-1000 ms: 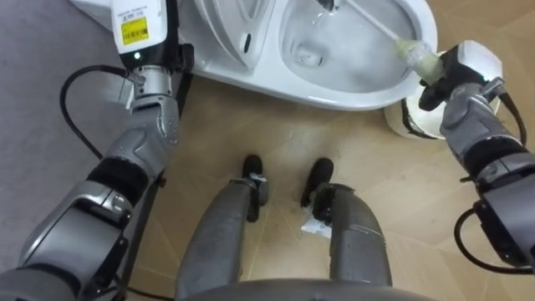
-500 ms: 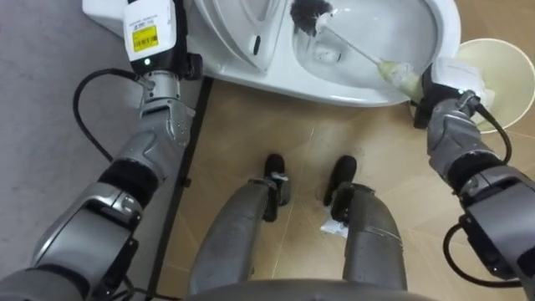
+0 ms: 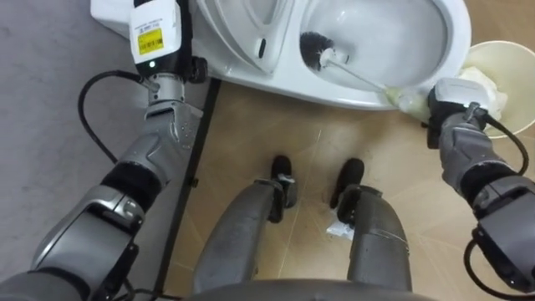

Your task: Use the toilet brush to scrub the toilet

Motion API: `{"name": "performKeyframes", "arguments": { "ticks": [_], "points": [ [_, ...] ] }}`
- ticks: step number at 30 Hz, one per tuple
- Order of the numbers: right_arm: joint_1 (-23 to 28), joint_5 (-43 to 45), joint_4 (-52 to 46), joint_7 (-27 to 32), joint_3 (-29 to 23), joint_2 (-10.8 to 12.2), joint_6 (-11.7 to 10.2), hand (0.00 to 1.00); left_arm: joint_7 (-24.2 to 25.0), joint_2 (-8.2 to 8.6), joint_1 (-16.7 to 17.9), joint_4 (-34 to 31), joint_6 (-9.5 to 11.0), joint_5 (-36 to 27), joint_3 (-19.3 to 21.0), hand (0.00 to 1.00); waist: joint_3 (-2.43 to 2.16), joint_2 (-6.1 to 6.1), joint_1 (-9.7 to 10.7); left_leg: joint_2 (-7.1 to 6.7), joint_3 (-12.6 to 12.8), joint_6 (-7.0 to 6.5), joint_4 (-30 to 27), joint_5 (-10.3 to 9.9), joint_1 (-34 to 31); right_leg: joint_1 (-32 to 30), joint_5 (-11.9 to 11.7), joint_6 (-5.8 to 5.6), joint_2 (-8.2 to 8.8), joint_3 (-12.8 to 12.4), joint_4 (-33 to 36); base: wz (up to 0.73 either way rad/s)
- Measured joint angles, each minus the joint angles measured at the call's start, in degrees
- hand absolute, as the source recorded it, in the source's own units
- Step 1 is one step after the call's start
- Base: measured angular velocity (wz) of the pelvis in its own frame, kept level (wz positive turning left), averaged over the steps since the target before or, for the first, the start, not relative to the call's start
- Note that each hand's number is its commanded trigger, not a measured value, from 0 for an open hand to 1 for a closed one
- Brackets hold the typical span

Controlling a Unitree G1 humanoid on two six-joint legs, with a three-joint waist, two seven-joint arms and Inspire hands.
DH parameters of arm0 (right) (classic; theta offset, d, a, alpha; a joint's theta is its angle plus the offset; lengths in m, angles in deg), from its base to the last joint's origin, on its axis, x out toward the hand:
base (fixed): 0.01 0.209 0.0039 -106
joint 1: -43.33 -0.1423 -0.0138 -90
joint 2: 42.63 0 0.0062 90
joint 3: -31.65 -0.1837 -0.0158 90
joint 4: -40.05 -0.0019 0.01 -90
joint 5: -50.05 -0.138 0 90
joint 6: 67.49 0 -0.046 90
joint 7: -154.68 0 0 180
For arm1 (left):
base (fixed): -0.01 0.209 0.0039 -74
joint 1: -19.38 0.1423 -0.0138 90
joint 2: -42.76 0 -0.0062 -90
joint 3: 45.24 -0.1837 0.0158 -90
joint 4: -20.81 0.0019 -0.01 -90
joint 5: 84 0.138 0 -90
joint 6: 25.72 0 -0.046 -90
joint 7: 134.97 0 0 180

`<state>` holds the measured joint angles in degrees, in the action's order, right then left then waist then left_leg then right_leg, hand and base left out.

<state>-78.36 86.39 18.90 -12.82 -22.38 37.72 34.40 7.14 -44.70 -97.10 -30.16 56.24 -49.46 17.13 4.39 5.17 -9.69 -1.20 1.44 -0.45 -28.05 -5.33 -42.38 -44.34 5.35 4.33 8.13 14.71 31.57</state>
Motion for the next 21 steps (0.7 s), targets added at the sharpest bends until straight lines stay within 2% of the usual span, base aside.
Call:
{"name": "performKeyframes", "arguments": {
  "ticks": [1,4,7,12,21],
  "points": [
    [0.1,0.0,0.2,-0.8,0.5,-1.1,0.1,1.00,0.2,0.03,0.0,-0.3,-0.4,0.1,-0.4,0.00,-0.04,0.02,-0.1,-0.35,-0.3,0.01,-0.2,0.0,0.0,0.0,0.4,-0.04,0.85,0.4,0.6,0.16],
    [0.6,0.3,1.3,-1.8,1.5,-2.7,1.4,1.00,0.7,-0.03,0.5,-2.0,-0.7,0.2,-0.7,0.00,-0.27,-0.38,-0.2,-0.56,-0.2,-0.10,-0.9,-0.4,-0.3,-0.5,0.8,-0.10,1.17,0.2,1.5,0.04],
    [0.5,4.2,1.0,-2.6,1.5,-3.9,0.9,1.00,0.7,-0.05,0.9,-2.5,-0.7,0.3,-0.7,0.00,-0.36,-0.59,-0.1,-0.70,0.0,-0.29,-2.0,-1.0,-0.7,-1.0,1.1,0.15,1.46,-0.2,2.7,-0.01],
    [1.3,6.2,0.3,-1.7,2.7,-5.5,0.7,1.00,0.5,-0.06,1.1,-1.9,-0.8,1.0,-1.4,0.00,-0.39,-0.61,-0.2,-0.59,0.1,-0.58,-4.5,-2.4,-0.9,-0.8,1.5,-0.13,1.13,-0.6,3.9,-0.04],
    [1.8,8.9,-0.2,1.5,2.7,-5.1,0.7,1.00,0.3,-0.44,1.5,-2.0,-0.7,1.0,-2.0,0.00,-0.51,-1.31,0.0,-0.73,0.8,-1.17,-6.1,-3.2,-1.0,-0.8,2.2,-1.04,1.54,-0.7,5.2,-0.02]
  ]
}}
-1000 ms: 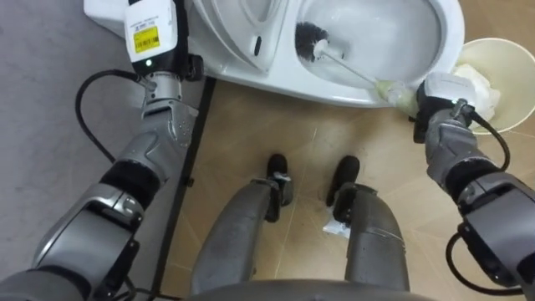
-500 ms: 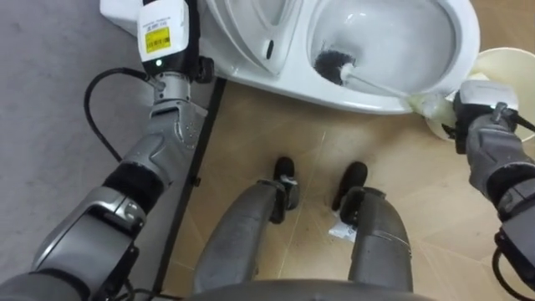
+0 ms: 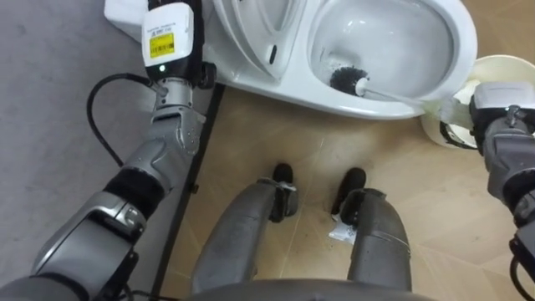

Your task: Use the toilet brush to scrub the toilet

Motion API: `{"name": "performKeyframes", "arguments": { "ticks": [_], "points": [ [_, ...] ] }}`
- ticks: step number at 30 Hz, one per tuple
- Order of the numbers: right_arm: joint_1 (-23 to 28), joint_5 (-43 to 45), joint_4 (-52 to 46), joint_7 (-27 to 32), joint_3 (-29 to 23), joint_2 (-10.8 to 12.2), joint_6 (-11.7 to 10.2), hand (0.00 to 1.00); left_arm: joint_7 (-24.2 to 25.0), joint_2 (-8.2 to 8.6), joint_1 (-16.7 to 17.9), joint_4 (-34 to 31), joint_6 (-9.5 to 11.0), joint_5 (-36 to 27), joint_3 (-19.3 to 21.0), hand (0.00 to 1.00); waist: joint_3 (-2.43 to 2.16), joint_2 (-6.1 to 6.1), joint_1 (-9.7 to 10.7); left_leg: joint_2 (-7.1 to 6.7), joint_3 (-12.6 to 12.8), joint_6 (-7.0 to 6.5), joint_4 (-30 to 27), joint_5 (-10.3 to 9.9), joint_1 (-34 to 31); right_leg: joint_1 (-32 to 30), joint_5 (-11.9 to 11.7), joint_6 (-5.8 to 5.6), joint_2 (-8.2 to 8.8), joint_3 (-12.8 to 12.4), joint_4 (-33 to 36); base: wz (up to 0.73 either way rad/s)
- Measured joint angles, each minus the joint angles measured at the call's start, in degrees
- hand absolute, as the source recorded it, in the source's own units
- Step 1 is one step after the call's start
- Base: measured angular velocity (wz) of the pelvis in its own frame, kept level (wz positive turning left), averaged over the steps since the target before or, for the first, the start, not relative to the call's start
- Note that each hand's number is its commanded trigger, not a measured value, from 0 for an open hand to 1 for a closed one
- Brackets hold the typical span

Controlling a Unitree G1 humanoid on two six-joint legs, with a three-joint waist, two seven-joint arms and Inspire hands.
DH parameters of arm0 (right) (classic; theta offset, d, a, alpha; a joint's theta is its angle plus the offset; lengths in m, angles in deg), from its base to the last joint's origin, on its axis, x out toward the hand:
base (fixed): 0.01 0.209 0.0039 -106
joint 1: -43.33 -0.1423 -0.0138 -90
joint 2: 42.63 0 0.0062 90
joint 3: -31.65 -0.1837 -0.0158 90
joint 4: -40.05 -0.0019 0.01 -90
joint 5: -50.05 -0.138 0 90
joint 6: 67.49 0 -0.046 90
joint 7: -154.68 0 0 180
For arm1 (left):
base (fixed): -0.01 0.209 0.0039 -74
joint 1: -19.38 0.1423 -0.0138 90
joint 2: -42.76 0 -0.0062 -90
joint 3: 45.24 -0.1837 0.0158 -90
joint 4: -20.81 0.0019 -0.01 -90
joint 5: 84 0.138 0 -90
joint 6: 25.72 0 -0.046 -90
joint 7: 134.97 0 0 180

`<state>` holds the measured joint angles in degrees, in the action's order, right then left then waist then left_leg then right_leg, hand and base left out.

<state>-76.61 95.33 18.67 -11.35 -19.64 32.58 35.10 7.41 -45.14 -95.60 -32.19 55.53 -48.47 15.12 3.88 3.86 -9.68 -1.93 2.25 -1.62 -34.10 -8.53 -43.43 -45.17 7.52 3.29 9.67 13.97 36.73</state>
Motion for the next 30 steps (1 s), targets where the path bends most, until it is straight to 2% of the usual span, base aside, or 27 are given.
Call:
{"name": "performKeyframes", "arguments": {
  "ticks": [3,5,7,9,11,14,16,18,21,22,25,30],
  "points": [
    [-0.6,0.0,0.0,0.5,0.0,0.3,-0.1,1.00,-0.2,-0.52,0.1,-1.1,0.0,0.0,-0.1,0.00,-0.08,-0.22,0.1,0.04,-0.2,-0.03,-1.1,-0.3,-1.1,-0.8,0.3,-0.05,0.15,0.2,0.8,0.03],
    [-1.6,0.0,0.1,1.1,0.0,0.5,-0.1,1.00,-1.2,-0.77,-0.2,-1.5,0.0,0.0,-0.1,0.00,-0.03,-0.60,0.1,0.02,-0.2,-0.05,-3.6,-1.1,-3.0,-2.5,0.9,0.57,0.60,0.2,3.2,0.05],
    [-3.2,0.1,0.2,2.5,0.0,0.7,-0.9,1.00,-2.9,-0.77,-1.1,-2.2,0.5,0.0,-0.1,0.00,0.00,-0.93,-0.1,-0.09,-0.7,-0.05,-7.9,-2.6,-6.2,-5.4,2.6,0.97,1.53,0.1,7.5,0.13],
    [-4.4,0.0,0.2,3.9,0.0,0.8,-1.4,1.00,-3.6,-0.84,-1.8,-2.4,1.3,0.2,-0.1,0.00,0.04,-1.22,-0.3,-0.80,-1.1,0.05,-11.0,-3.5,-8.4,-7.7,4.2,0.80,2.42,-0.1,11.1,0.18],
    [-5.5,0.0,0.2,5.2,0.0,0.9,-1.2,1.00,-4.1,-1.21,-2.1,-3.5,1.8,0.5,-0.2,0.00,0.07,-1.39,-1.0,-0.84,-1.1,0.12,-14.1,-4.6,-10.6,-9.9,5.7,0.67,2.89,-0.6,14.3,0.09],
    [-6.6,-1.6,0.3,6.0,0.1,0.6,-0.7,1.00,-5.1,-1.78,-2.1,-5.1,1.9,0.4,-0.6,0.00,0.13,-1.50,-1.8,-0.81,-1.5,0.21,-19.1,-6.5,-14.0,-12.8,7.6,1.34,3.91,-0.3,18.9,0.05],
    [-7.6,-6.6,0.4,6.1,0.1,0.7,-0.7,1.00,-6.1,-3.26,-2.3,-6.5,2.7,0.3,-0.9,0.00,0.38,-2.13,-2.0,-0.78,-1.7,0.27,-21.1,-7.0,-16.1,-14.9,8.4,1.85,4.14,-0.4,21.1,0.08],
    [-8.2,-12.4,0.4,6.9,0.0,0.9,-0.7,1.00,-6.8,-4.18,-2.3,-7.6,2.9,0.3,-0.9,0.00,0.39,-2.23,-1.9,-0.84,-1.9,0.44,-22.2,-7.1,-17.7,-16.4,8.7,1.95,4.15,-0.5,22.3,0.07],
    [-8.6,-22.7,0.4,8.9,-3.0,2.0,-1.1,1.00,-8.4,-5.00,-2.6,-7.8,3.1,1.3,-0.6,0.00,0.40,-2.26,-1.7,-0.86,-2.2,0.78,-23.6,-7.2,-20.0,-18.6,9.0,2.43,4.23,-0.4,23.7,0.05],
    [-8.6,-27.7,0.4,9.7,-4.6,2.9,-1.5,1.00,-9.3,-5.01,-2.7,-7.7,2.9,1.7,-0.5,0.00,0.39,-2.25,-1.6,-0.85,-2.4,0.98,-23.6,-7.1,-20.4,-19.0,9.2,2.63,4.11,-0.4,23.8,0.05],
    [-8.8,-35.3,0.3,12.3,-6.6,4.1,-1.9,1.00,-9.9,-5.23,-2.6,-7.8,2.9,2.3,-0.3,0.00,0.35,-2.20,-1.6,-0.84,-2.5,1.23,-23.7,-6.9,-21.0,-19.6,9.2,2.78,4.01,-0.4,24.1,0.02],
    [-8.8,-38.3,0.3,13.2,-6.6,4.2,-2.2,1.00,-10.6,-4.92,-2.8,-7.4,2.7,2.2,-0.4,0.00,0.35,-2.19,-1.3,-0.95,-2.5,1.30,-23.7,-6.9,-21.2,-19.7,9.3,2.89,4.15,-0.4,24.2,0.02]
  ]
}}
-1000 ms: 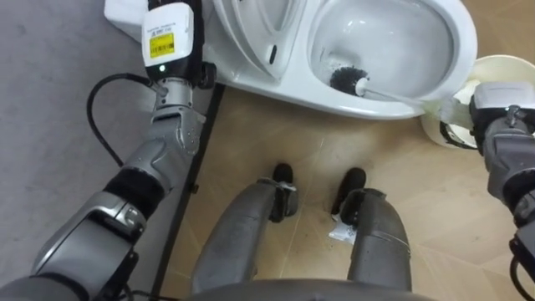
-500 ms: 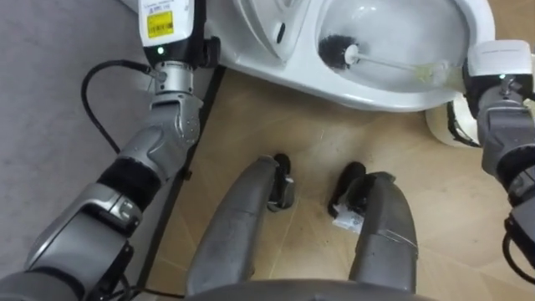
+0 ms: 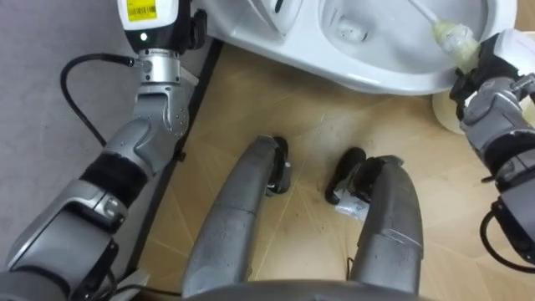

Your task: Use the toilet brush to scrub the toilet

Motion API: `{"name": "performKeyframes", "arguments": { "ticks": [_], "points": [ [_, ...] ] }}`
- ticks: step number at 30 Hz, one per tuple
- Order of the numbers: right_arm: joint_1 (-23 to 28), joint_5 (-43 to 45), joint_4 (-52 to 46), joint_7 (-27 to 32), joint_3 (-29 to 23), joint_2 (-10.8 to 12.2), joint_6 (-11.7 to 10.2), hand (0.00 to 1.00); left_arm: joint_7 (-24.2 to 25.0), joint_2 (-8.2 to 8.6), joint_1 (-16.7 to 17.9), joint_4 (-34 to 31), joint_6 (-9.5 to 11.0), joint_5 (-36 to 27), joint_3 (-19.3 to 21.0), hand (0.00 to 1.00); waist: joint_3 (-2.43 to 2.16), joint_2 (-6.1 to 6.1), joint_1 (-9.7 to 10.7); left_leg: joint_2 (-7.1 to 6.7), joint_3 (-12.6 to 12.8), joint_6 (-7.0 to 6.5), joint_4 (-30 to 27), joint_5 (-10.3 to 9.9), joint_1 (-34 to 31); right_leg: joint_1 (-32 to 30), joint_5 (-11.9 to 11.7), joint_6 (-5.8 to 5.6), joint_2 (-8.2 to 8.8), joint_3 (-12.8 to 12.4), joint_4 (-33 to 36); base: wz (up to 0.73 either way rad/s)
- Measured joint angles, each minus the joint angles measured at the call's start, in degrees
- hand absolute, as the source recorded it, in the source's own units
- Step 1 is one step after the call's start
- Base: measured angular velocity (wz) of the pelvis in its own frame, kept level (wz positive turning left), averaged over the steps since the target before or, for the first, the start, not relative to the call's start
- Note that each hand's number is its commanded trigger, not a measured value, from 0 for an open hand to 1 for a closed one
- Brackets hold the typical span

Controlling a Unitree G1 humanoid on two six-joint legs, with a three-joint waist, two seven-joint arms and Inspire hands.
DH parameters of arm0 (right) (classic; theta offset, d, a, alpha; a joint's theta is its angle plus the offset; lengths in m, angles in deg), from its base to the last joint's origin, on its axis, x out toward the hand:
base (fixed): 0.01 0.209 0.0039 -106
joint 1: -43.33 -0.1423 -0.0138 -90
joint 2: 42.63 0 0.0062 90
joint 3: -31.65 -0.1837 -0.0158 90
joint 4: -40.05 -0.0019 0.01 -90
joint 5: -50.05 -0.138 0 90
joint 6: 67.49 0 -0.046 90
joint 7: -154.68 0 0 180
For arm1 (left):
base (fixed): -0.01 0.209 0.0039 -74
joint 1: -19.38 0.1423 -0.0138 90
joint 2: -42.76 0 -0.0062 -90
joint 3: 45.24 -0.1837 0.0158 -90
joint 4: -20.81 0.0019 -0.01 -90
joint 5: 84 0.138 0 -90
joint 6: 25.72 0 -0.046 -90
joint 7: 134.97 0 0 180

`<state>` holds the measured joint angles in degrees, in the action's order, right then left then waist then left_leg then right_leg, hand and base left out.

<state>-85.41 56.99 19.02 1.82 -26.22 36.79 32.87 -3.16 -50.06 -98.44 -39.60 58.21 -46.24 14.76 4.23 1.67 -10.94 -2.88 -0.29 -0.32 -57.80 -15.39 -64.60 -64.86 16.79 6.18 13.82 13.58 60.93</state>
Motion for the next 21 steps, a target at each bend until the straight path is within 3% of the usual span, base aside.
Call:
{"name": "performKeyframes", "arguments": {
  "ticks": [8,13,18,21],
  "points": [
    [0.1,3.5,0.0,0.1,-0.2,0.1,0.0,1.00,0.0,0.23,-0.1,0.3,-0.6,0.7,0.1,0.00,-0.02,0.09,0.9,-0.74,-0.7,0.05,0.0,0.0,-0.3,0.0,0.1,0.01,0.47,0.4,0.0,0.03],
    [0.1,24.3,0.2,-0.9,-0.6,-1.4,0.8,1.00,0.5,1.61,-0.3,0.8,-2.2,2.5,0.6,0.00,-0.06,0.53,0.1,-0.78,-0.8,-0.06,-1.3,-0.3,-0.5,0.0,0.6,0.17,1.05,1.0,1.0,0.00],
    [1.2,30.5,-1.4,-4.3,2.2,-3.9,2.8,1.00,1.4,3.05,-0.8,1.8,-2.2,2.4,0.5,0.00,-0.08,1.47,-0.6,-0.66,-0.8,-0.23,-1.9,-0.9,-0.1,0.6,0.7,0.03,1.01,1.0,1.2,-0.02],
    [4.2,33.8,-2.0,-9.1,4.6,-3.7,4.4,1.00,2.2,3.09,-0.7,1.4,-1.8,1.7,0.5,0.00,-0.07,2.19,-0.6,0.00,-0.9,-0.29,-1.9,-1.0,0.0,1.0,1.0,-0.28,0.86,1.2,1.2,0.06]
  ]
}}
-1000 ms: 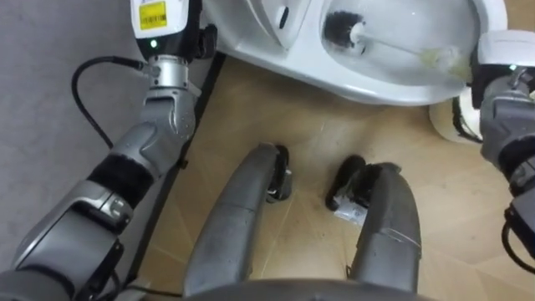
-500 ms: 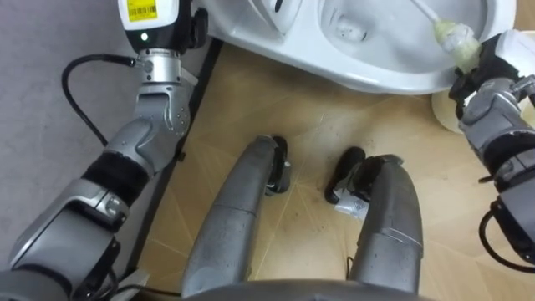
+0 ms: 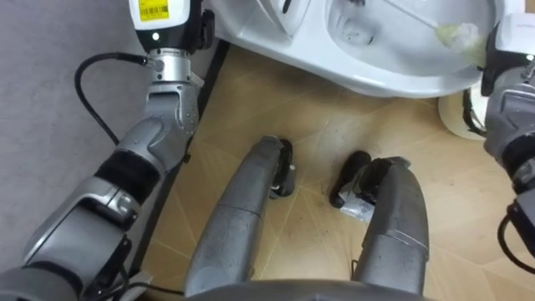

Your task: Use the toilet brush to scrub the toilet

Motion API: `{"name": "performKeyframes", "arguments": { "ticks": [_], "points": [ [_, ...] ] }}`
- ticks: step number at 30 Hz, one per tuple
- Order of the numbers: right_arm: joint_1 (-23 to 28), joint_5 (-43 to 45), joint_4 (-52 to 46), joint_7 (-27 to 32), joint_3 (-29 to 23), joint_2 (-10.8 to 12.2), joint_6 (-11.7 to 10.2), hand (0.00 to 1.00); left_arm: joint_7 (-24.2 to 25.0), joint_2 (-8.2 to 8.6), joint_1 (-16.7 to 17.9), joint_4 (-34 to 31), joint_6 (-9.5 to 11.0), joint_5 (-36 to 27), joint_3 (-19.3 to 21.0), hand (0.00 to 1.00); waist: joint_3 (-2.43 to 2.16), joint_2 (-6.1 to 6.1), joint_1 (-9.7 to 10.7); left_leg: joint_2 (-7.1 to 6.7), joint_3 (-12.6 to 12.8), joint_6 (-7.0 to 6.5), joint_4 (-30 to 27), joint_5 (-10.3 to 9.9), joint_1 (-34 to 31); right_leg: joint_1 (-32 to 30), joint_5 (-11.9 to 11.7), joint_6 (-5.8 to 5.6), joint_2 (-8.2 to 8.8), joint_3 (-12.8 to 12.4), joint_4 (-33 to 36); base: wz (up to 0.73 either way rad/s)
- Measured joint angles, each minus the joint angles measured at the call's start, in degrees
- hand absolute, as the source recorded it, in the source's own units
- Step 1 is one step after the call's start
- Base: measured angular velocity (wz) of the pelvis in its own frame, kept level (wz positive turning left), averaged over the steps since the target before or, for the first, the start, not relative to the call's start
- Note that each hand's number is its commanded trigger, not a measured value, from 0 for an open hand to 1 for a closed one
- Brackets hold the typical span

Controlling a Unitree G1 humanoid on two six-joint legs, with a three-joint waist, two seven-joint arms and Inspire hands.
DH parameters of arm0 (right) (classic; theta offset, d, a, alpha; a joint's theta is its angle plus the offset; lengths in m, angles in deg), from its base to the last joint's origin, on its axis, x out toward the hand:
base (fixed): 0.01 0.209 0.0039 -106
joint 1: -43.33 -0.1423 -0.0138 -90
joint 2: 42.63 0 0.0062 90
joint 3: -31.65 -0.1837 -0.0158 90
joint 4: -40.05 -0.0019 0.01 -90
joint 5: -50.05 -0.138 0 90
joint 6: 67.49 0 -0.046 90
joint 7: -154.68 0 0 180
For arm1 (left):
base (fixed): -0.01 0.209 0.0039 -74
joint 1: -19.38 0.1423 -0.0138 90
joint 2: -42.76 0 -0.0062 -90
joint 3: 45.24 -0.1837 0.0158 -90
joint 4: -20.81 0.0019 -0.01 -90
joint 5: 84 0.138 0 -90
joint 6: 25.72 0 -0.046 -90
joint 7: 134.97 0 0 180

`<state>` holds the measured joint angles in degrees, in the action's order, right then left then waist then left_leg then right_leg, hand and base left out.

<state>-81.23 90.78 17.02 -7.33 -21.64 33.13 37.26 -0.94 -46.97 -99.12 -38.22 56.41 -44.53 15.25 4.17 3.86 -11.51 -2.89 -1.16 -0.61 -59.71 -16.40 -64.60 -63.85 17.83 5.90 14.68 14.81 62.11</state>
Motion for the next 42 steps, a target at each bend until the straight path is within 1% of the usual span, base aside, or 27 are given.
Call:
{"name": "performKeyframes", "arguments": {
  "ticks": [1,2,3,4,6,7,9,10,11,13,15,17,19,22,24,26,28,29,31,33,35,36,37,38,39,40,42],
  "points": [
    [0.5,0.0,-0.8,0.4,-0.8,0.2,0.6,1.00,0.0,-0.08,0.6,-0.4,0.4,-1.4,0.0,0.00,-0.27,0.63,0.3,0.03,0.0,0.00,0.0,0.0,0.0,0.1,0.1,-0.09,0.04,0.1,0.0,0.09],
    [0.9,0.0,-1.0,0.0,-0.8,0.1,0.6,1.00,0.3,-0.03,0.9,-0.7,0.5,-2.0,0.1,0.00,-0.42,0.86,0.5,0.01,0.0,-0.01,0.0,0.0,0.1,0.2,0.2,-0.06,0.09,0.1,0.0,0.00],
    [1.2,0.0,-1.1,-0.7,-0.8,0.1,0.7,1.00,0.9,0.04,1.5,-0.8,0.8,-2.9,0.0,0.00,-0.70,1.30,0.7,0.03,0.0,0.00,0.0,-0.2,0.4,0.6,0.4,0.04,0.24,0.4,0.0,0.00],
    [1.7,0.0,-1.4,-1.0,-0.9,0.3,0.9,1.00,1.7,-0.21,1.9,-1.2,0.9,-3.3,0.1,0.00,-0.82,1.48,0.9,0.02,-0.1,0.06,0.0,-0.3,0.9,1.1,0.8,-0.02,0.28,0.4,0.2,0.07],
    [2.3,-0.4,-2.1,-1.8,-1.0,0.5,1.1,1.00,2.5,-1.03,3.1,-2.5,1.2,-4.3,0.1,0.00,-0.86,1.54,1.6,0.13,-0.1,0.20,-0.3,-0.8,1.4,1.7,1.6,-0.15,0.43,0.5,0.7,0.12],
    [2.7,-0.4,-2.5,-2.2,-1.4,0.6,1.1,1.00,2.7,-1.29,3.9,-3.5,1.3,-5.3,0.2,0.00,-1.02,1.72,1.8,0.26,-0.1,0.27,-0.5,-1.1,1.5,2.1,1.9,-0.07,0.38,0.9,0.7,0.08],
    [3.8,-0.6,-3.5,-2.7,-2.6,0.8,1.1,1.00,2.7,-1.35,4.8,-4.5,1.7,-6.9,0.3,0.00,-1.06,1.80,2.2,0.36,-0.2,0.31,-0.5,-1.5,2.1,2.9,2.3,-0.15,0.38,1.2,0.8,0.07],
    [4.9,-0.6,-4.9,-3.5,-3.8,1.0,1.1,1.00,2.7,-1.48,5.7,-5.1,2.0,-8.0,0.5,0.00,-1.23,1.97,2.7,0.26,-0.6,0.39,-0.6,-1.8,2.4,3.4,2.6,-0.44,0.38,1.5,0.8,0.10],
    [5.4,-0.7,-5.5,-3.8,-4.4,1.1,1.1,1.00,2.7,-1.67,6.3,-5.7,2.1,-8.4,0.7,0.00,-1.28,2.03,3.1,0.22,-0.7,0.46,-0.6,-1.9,2.6,3.7,2.8,-0.46,0.43,1.6,0.8,0.08],
    [6.7,-3.1,-7.5,-4.9,-5.7,1.9,0.9,1.00,2.6,-2.61,8.7,-7.8,2.5,-10.4,1.4,0.00,-1.34,1.94,4.5,0.18,-0.7,0.64,-0.6,-2.5,3.5,4.5,3.4,-0.50,0.46,1.6,0.9,0.02],
    [7.5,-4.9,-8.6,-6.1,-5.8,2.5,0.8,1.00,2.5,-3.18,9.9,-8.4,2.5,-10.9,1.7,0.00,-1.36,1.75,5.4,0.22,-0.7,0.85,-0.6,-2.8,4.2,5.2,3.6,-0.27,0.47,1.6,1.0,0.00],
    [8.0,-5.5,-9.5,-7.7,-7.1,3.9,0.9,1.00,2.3,-3.36,11.2,-9.0,2.5,-11.1,2.7,0.00,-1.34,1.53,6.7,0.29,-0.8,0.93,-0.6,-2.9,4.7,5.7,3.7,-0.15,0.32,1.6,0.9,0.00],
    [9.3,-5.9,-11.4,-10.7,-9.3,5.7,0.8,1.00,2.2,-3.42,12.7,-9.9,2.5,-11.1,4.6,0.00,-1.44,0.97,8.1,0.54,-0.8,0.58,-0.6,-3.3,5.1,6.2,3.7,-0.15,0.11,1.6,0.7,-0.03],
    [10.2,-9.1,-12.2,-12.6,-9.4,5.8,0.0,1.00,2.6,-3.48,12.9,-10.1,2.3,-11.9,5.1,0.00,-1.62,0.64,8.4,1.18,-0.7,0.51,-1.1,-3.4,5.3,6.5,3.9,-0.51,-0.14,1.7,0.7,-0.08],
    [9.7,-9.8,-11.9,-13.6,-9.2,5.8,-0.4,1.00,3.1,-3.70,12.6,-10.1,1.9,-12.2,5.1,0.00,-1.63,0.66,7.9,1.52,-0.6,0.51,-1.4,-3.5,5.2,6.5,3.6,-0.29,-0.88,1.6,0.3,-0.16],
    [8.4,-9.7,-10.6,-14.3,-8.5,5.8,-0.3,1.00,4.0,-3.70,12.0,-10.0,1.5,-12.2,4.9,0.00,-1.66,0.73,6.7,2.05,-0.3,0.50,-1.6,-3.5,5.3,6.5,3.3,-0.09,-1.10,1.6,0.2,-0.17],
    [5.8,-9.0,-7.6,-14.5,-6.4,5.1,-0.3,1.00,4.8,-3.63,11.1,-9.9,0.8,-11.9,3.5,0.00,-1.51,0.49,4.3,2.21,-0.3,0.65,-1.7,-3.5,5.2,6.2,2.8,-0.01,-1.71,1.2,-0.1,-0.20],
    [5.0,-8.7,-6.6,-14.4,-5.6,4.8,-0.4,1.00,4.9,-3.62,10.6,-9.9,0.8,-11.8,3.1,0.00,-1.47,0.42,3.7,2.15,-0.2,0.69,-1.6,-3.5,5.1,6.0,2.8,0.01,-1.60,1.2,-0.2,-0.12],
    [3.0,-9.0,-4.0,-13.2,-1.6,2.5,-0.5,1.00,4.0,-3.49,9.7,-9.3,0.7,-11.7,0.4,0.00,-1.41,0.33,1.5,1.99,0.4,0.74,-1.1,-3.5,5.1,5.5,2.4,0.19,-1.00,1.0,-0.2,-0.02],
    [2.0,-10.4,-2.2,-11.4,-0.1,1.7,-0.9,1.00,3.4,-3.46,9.5,-9.3,0.8,-11.7,-0.9,0.00,-1.36,0.29,0.3,2.05,0.8,0.76,-0.7,-3.4,5.1,5.2,2.2,0.00,-0.92,0.8,-0.2,0.00],
    [1.2,-15.0,-0.1,-8.8,0.7,2.0,-1.1,1.00,2.3,-3.49,9.3,-9.3,0.9,-11.8,-1.5,0.00,-1.16,0.07,-0.1,1.99,0.9,0.82,-0.4,-3.4,5.0,5.0,2.2,-0.04,-0.88,0.8,-0.2,0.02],
    [0.9,-19.6,0.6,-6.7,0.8,2.3,-1.5,1.00,1.3,-3.68,9.1,-9.3,1.0,-11.8,-1.8,0.00,-0.85,-0.39,-0.1,1.84,0.9,0.93,0.1,-3.1,4.7,4.5,2.2,0.00,-0.75,0.7,-0.3,0.07],
    [0.8,-26.0,0.6,-4.4,0.3,2.6,-2.2,1.00,-0.1,-3.80,8.6,-9.2,1.3,-11.7,-2.1,0.00,-0.70,-0.58,-0.2,1.76,0.8,1.08,0.3,-2.7,3.9,3.6,2.2,0.04,-0.89,0.7,-0.3,0.08],
    [0.6,-29.4,0.6,-3.2,-0.3,3.0,-2.3,1.00,-0.9,-3.81,8.4,-9.1,1.6,-11.7,-2.1,0.00,-0.64,-0.58,-0.2,1.79,0.7,1.17,0.3,-2.6,3.4,3.2,2.2,0.08,-0.98,0.7,-0.3,0.06],
    [0.1,-35.9,1.2,0.1,-1.9,4.0,-2.4,1.00,-2.5,-4.13,8.3,-8.8,2.0,-11.3,-2.1,0.00,-0.41,-0.96,0.0,1.96,0.8,1.30,0.4,-2.5,2.8,2.5,2.2,0.18,-1.17,0.6,-0.3,0.00],
    [-0.4,-43.0,1.2,2.1,-3.8,4.4,-2.6,1.00,-4.0,-4.12,8.1,-7.9,2.1,-10.9,-2.2,0.00,-0.37,-1.02,0.1,2.01,0.7,1.45,0.5,-2.4,2.3,1.9,2.2,0.24,-1.36,0.6,-0.3,0.00],
    [-0.5,-50.6,0.6,4.6,-4.8,4.6,-3.0,1.00,-5.3,-4.21,8.0,-7.7,2.6,-10.5,-1.9,0.00,-0.23,-1.24,0.2,2.28,0.6,1.53,0.4,-2.3,1.9,1.6,2.2,0.37,-1.77,0.5,-0.3,0.00]
  ]
}}
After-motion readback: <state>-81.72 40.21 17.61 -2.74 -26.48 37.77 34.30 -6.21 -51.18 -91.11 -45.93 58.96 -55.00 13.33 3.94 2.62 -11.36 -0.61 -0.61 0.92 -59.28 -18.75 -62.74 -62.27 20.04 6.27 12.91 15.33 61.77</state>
